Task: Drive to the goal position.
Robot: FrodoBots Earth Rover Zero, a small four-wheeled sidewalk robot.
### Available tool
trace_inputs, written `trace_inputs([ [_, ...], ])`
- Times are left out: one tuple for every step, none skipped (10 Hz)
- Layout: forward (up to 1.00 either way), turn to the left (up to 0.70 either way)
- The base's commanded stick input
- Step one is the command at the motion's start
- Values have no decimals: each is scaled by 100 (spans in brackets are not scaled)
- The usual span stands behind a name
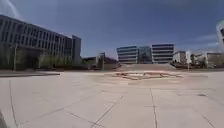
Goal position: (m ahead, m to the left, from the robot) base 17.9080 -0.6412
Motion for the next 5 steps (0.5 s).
trace_inputs([
  [70,-3],
  [70,-3],
  [70,-3],
  [70,-3],
  [70,-3],
])
